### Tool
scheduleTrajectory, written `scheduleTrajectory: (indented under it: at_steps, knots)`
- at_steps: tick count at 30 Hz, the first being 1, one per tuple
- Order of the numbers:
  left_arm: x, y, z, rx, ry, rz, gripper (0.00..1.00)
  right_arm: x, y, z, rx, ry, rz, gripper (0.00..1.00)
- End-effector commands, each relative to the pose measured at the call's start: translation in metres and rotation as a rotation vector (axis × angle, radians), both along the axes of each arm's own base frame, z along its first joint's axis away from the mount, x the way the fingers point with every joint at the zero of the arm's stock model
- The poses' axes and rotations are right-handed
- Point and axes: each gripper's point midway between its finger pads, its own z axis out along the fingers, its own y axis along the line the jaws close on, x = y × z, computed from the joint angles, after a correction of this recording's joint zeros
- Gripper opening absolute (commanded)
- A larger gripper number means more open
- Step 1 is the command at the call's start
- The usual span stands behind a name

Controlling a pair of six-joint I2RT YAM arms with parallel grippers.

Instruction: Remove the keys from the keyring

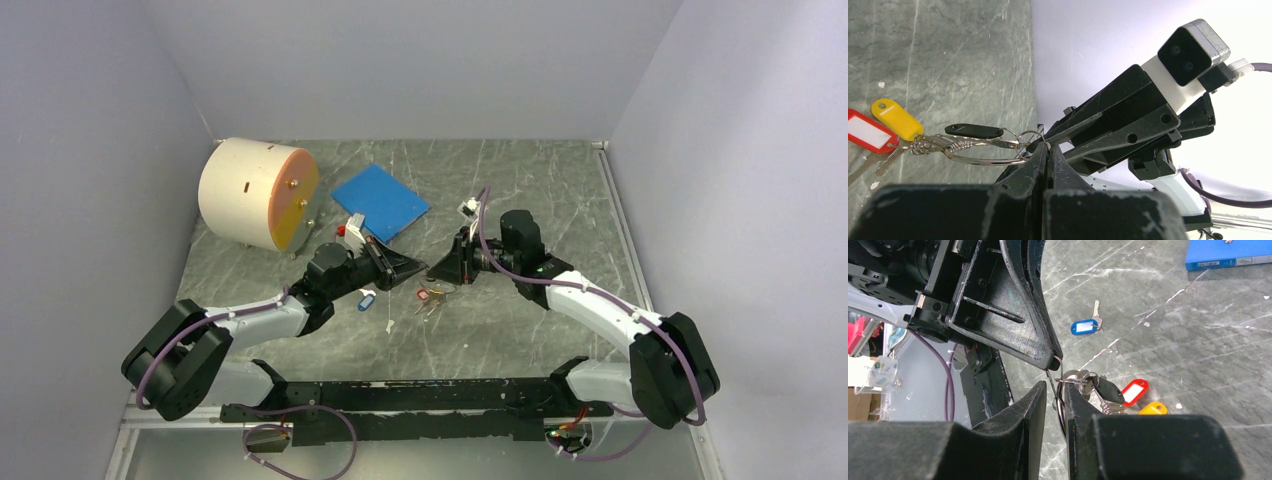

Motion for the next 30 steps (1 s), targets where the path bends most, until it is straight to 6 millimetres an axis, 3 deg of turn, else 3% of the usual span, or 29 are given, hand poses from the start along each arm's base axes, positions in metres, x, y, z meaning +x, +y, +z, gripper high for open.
scheduleTrajectory:
  at_steps: [1,6,17,24,30]
  knots:
    - [0.001,0.001,0.028,-0.073,-0.055,0.018,0.03,0.003,0.005,0.004,0.005,-0.059,0.014,0.23]
    - [0.001,0.002,0.027,-0.071,-0.054,0.023,0.03,0.003,0.005,0.001,-0.011,-0.069,0.008,0.23]
    - [0.001,0.004,0.026,-0.06,-0.063,0.03,0.02,0.005,-0.002,0.0,-0.052,-0.113,-0.014,0.1]
    - [-0.003,0.004,0.025,-0.057,-0.078,0.016,0.03,0.017,-0.008,0.011,-0.053,-0.135,-0.106,0.0]
    - [-0.011,-0.001,0.023,-0.047,-0.089,-0.007,0.03,0.025,-0.014,0.016,-0.074,-0.149,-0.17,0.0]
